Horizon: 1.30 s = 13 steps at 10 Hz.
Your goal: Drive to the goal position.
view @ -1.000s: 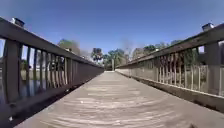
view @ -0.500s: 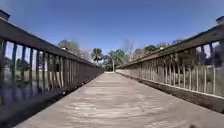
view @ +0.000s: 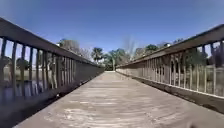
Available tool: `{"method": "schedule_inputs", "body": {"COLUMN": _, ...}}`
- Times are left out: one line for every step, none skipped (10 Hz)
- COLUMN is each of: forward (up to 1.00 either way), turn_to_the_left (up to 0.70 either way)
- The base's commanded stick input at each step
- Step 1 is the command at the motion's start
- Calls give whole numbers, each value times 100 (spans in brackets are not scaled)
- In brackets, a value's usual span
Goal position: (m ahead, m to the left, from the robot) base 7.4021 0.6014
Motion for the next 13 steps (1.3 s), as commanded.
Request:
{"method": "schedule_inputs", "body": {"forward": 70, "turn_to_the_left": 0}}
{"method": "schedule_inputs", "body": {"forward": 70, "turn_to_the_left": 0}}
{"method": "schedule_inputs", "body": {"forward": 70, "turn_to_the_left": 0}}
{"method": "schedule_inputs", "body": {"forward": 70, "turn_to_the_left": 0}}
{"method": "schedule_inputs", "body": {"forward": 70, "turn_to_the_left": 0}}
{"method": "schedule_inputs", "body": {"forward": 70, "turn_to_the_left": 0}}
{"method": "schedule_inputs", "body": {"forward": 70, "turn_to_the_left": 0}}
{"method": "schedule_inputs", "body": {"forward": 70, "turn_to_the_left": 0}}
{"method": "schedule_inputs", "body": {"forward": 70, "turn_to_the_left": 0}}
{"method": "schedule_inputs", "body": {"forward": 70, "turn_to_the_left": 0}}
{"method": "schedule_inputs", "body": {"forward": 70, "turn_to_the_left": 0}}
{"method": "schedule_inputs", "body": {"forward": 70, "turn_to_the_left": 0}}
{"method": "schedule_inputs", "body": {"forward": 70, "turn_to_the_left": 0}}
